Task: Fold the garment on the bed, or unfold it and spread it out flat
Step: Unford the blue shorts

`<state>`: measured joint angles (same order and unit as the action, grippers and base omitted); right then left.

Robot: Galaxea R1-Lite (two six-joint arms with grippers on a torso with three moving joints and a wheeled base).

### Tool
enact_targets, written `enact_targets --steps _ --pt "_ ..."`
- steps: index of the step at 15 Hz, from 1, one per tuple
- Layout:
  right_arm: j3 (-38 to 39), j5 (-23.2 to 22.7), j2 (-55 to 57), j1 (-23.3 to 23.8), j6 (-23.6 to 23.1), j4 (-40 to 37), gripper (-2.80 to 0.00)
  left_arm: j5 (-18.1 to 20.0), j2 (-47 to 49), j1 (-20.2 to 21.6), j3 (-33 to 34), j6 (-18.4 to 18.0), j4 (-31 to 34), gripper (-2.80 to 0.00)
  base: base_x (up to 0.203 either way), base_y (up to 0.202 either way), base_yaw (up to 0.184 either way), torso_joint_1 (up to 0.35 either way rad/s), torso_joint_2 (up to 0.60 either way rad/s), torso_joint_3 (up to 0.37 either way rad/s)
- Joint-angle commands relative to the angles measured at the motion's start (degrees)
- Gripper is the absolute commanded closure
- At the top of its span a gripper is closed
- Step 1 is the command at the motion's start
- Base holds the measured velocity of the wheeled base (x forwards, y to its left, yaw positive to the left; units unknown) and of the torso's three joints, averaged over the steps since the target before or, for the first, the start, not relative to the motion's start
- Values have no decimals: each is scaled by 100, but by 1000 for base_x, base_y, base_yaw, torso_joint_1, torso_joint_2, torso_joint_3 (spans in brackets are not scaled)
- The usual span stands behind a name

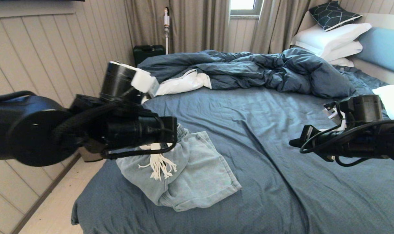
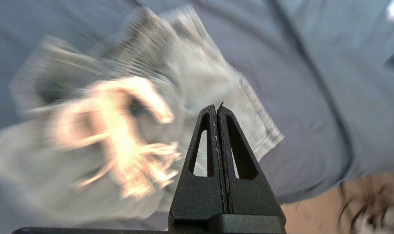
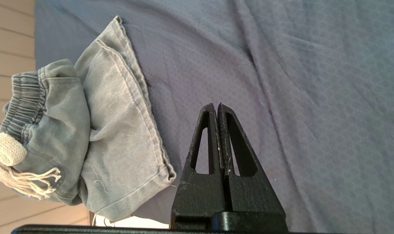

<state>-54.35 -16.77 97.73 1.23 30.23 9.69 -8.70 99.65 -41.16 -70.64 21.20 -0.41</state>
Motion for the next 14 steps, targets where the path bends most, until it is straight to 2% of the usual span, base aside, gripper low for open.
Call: enact_targets --steps 1,5,8,11,14 --pt "-6 -10 -9 8 9 6 0 -4 1178 -148 -334 0 4 0 0 0 0 0 0 0" --pt "-6 -19 -9 26 -17 10 0 -18 2297 -317 -998 13 8 0 0 0 0 0 0 0" --pt "12 -19 -9 26 -16 6 0 -473 2711 -316 -1295 -19 6 0 0 0 0 0 0 0" --pt "21 -19 -26 26 -17 6 0 -616 2841 88 -1253 -15 -5 0 0 0 0 0 0 0" --pt "38 -19 -35 18 -17 8 0 -618 2778 828 -1189 -14 -6 0 0 0 0 0 0 0"
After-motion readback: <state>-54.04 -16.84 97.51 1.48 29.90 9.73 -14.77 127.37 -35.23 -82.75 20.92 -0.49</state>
